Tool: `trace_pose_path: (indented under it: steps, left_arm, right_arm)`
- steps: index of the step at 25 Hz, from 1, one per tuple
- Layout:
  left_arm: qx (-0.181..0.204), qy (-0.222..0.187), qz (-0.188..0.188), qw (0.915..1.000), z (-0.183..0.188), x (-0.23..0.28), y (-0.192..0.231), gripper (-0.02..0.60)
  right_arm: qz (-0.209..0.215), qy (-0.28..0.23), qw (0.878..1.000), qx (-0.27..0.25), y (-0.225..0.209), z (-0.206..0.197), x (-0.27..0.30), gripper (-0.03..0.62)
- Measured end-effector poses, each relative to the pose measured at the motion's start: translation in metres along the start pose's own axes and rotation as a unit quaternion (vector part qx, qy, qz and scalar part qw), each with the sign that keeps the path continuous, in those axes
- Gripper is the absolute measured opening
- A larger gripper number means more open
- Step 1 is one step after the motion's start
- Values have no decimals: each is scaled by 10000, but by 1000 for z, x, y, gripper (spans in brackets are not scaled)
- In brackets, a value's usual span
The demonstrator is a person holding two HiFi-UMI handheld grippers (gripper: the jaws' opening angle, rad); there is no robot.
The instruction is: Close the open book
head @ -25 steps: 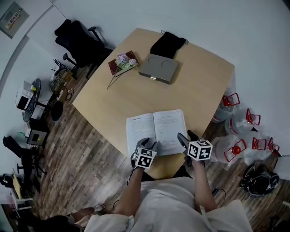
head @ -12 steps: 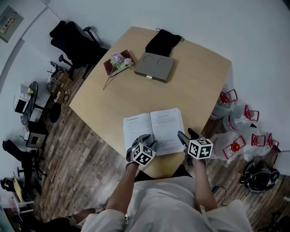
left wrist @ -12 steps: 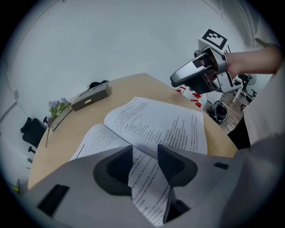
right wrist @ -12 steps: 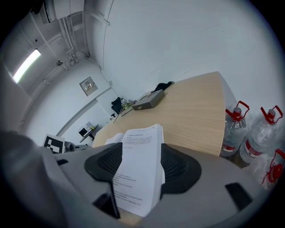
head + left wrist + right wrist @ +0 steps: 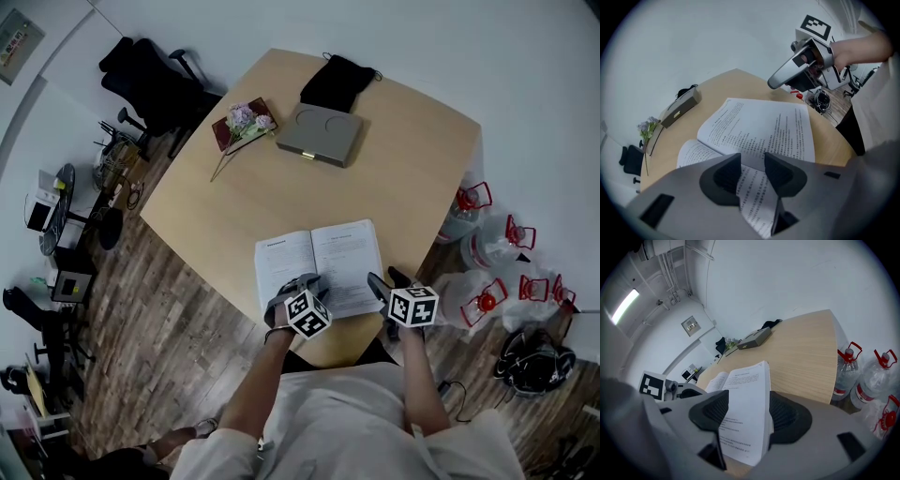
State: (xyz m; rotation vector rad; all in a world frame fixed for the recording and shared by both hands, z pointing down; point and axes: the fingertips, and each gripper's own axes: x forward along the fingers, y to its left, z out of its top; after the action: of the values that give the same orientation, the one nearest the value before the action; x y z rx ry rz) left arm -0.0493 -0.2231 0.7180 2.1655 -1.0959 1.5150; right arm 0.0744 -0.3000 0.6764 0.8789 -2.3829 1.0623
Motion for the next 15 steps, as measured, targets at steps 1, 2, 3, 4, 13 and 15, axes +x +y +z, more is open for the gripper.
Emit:
trace_pose_path:
  steps: [1,2,3,4,13,15]
  left_arm:
    - [115,74,-16,9999,1,1,-1,166]
    - [223,140,-31,9996,2,3,-3,166]
    - [330,195,-42,9993,3,4,-4,163]
    - [439,240,-49,9987,3,6,-6,158]
    - [958,472,-240,9940,3,12,-12,141]
    - [941,435,-254,9943,3,11,-11,140]
  right_arm:
    - [-7,32,10000,7,-1,-2,1,282]
    - [-13,63,10000,13,-1,-5,1,282]
    - [-19,89,10000,23,-2,-7,2,282]
    - [-30,109,9999,42,-3,-9,2,282]
    - [-71,706,9975,40,-5,-44,6,285]
    - [-182,883,9959,-90,-4,-51,9,283]
